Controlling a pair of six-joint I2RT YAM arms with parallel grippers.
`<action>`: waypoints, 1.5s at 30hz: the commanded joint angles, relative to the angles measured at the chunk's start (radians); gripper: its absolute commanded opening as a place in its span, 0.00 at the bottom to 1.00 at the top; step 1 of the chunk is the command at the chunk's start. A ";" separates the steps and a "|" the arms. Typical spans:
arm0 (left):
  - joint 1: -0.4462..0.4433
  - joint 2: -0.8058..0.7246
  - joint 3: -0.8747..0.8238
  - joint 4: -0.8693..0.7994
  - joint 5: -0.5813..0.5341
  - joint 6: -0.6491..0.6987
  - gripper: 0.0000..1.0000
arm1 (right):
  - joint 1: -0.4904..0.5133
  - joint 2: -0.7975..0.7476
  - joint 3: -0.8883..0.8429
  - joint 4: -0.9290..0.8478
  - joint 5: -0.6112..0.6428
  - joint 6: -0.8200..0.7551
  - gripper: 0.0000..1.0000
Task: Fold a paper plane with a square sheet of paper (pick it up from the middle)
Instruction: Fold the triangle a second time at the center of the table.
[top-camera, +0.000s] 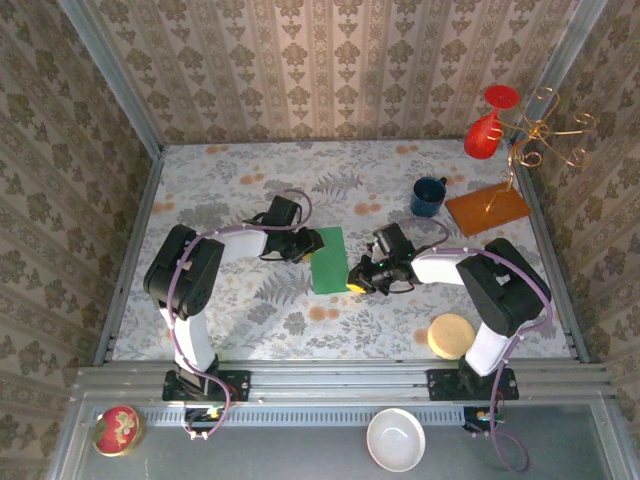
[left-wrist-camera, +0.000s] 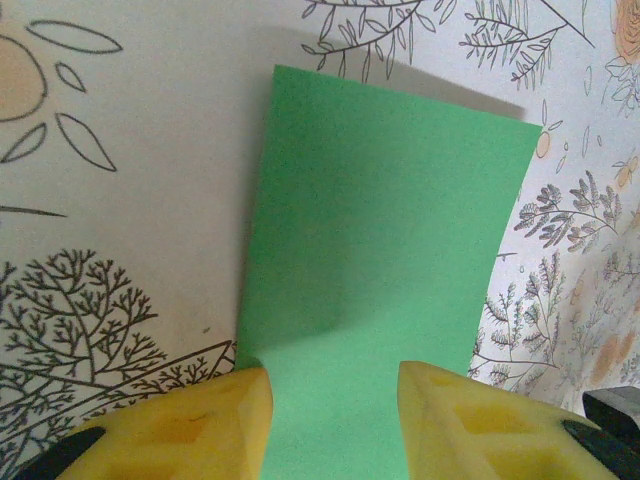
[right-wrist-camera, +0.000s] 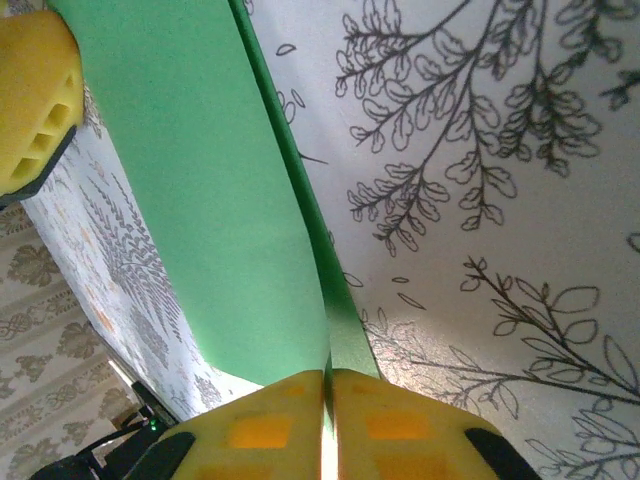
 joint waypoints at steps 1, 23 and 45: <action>-0.007 0.017 -0.002 -0.124 -0.013 0.017 0.41 | -0.009 -0.024 -0.008 0.001 0.004 0.008 0.09; 0.008 0.053 0.051 -0.079 0.064 0.144 0.28 | 0.018 -0.075 0.022 -0.070 -0.020 -0.059 0.00; -0.002 0.094 0.083 -0.142 0.057 0.178 0.21 | 0.068 0.102 0.206 0.064 0.051 -0.024 0.00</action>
